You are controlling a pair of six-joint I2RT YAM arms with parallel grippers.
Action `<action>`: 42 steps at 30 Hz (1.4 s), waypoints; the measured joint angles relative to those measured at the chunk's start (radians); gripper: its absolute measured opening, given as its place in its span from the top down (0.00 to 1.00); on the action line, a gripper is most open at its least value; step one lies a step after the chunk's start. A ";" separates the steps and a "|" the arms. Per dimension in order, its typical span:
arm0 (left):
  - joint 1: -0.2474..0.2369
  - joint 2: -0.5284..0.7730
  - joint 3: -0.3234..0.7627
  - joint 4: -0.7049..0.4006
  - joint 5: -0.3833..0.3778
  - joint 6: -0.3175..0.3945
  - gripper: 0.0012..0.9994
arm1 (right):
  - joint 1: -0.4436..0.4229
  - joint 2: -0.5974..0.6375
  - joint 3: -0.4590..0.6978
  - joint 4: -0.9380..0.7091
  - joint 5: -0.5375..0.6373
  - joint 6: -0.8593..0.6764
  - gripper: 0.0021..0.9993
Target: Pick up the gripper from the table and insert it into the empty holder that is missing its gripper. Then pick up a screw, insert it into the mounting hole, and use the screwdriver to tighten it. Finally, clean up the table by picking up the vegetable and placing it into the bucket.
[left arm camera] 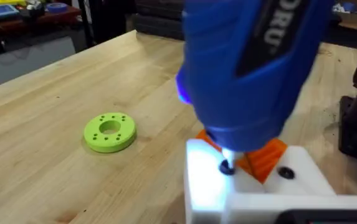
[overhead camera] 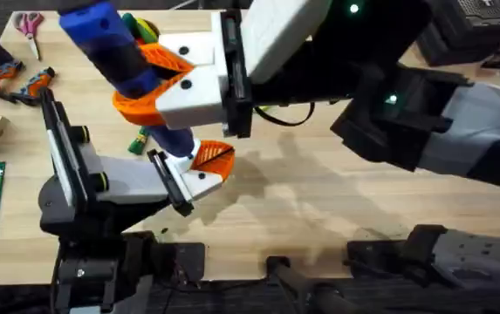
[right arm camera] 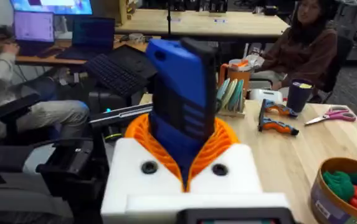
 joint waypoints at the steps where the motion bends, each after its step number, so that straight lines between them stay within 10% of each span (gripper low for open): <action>1: 0.000 0.000 0.000 0.000 0.000 0.000 1.00 | 0.000 0.000 0.000 -0.001 0.000 0.000 0.98; 42: 0.000 0.000 0.000 0.000 0.000 0.000 1.00 | 0.000 0.000 0.000 0.026 0.000 0.026 0.98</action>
